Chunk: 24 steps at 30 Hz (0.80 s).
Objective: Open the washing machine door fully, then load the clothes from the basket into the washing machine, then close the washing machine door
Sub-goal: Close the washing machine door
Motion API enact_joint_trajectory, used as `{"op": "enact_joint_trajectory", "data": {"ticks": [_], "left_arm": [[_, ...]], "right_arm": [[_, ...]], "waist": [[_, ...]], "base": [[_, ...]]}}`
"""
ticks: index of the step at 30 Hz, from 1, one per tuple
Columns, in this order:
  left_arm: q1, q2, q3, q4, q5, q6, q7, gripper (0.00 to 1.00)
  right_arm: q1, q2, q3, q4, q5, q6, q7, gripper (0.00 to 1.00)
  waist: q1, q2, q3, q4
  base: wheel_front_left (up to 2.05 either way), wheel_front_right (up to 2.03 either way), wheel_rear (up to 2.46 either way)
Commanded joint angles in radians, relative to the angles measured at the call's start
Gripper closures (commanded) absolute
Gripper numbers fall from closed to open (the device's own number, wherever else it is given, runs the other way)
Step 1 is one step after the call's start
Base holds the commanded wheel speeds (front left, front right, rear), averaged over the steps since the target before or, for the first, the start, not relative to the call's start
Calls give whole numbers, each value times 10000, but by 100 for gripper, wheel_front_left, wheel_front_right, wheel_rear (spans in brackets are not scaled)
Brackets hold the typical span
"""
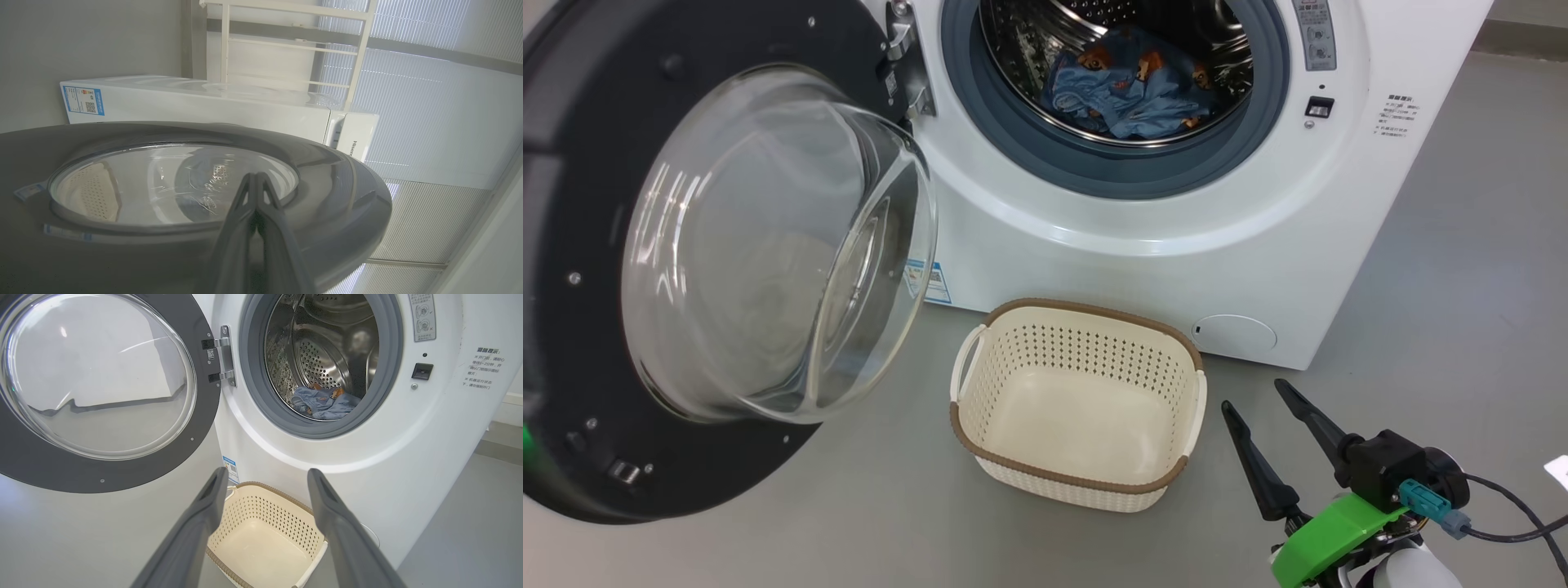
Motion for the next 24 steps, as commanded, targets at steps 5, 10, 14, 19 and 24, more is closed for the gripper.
{"op": "enact_joint_trajectory", "data": {"ticks": [5, 10, 14, 19, 24], "left_arm": [[445, 177, -58, -680, -10, 207, 480, 100], [741, -146, -122, -1368, -67, 479, 828, 100], [1025, -464, -194, -2037, -103, 715, 1091, 100], [1495, -934, -309, -3125, -80, 1077, 1297, 100], [2089, -1491, -382, -4532, -167, 1580, 1620, 100]], "right_arm": [[-40, 0, 148, -244, 124, 16, -49, 0], [68, 55, 37, -294, 109, 16, -49, 0], [88, 109, 5, -286, 104, 16, -49, 0], [95, 176, -45, -308, 99, 16, -49, 0], [184, 277, -136, -330, 89, 16, -49, 0]], "waist": [[0, -1, -23, -22], [0, -1, -58, -10], [0, -1, -49, -10], [0, -1, -23, -16], [0, -1, -35, -25]], "base": [[0, 0, 0], [0, 0, 0], [0, 0, 0], [0, 0, 0], [0, 0, 0]]}}
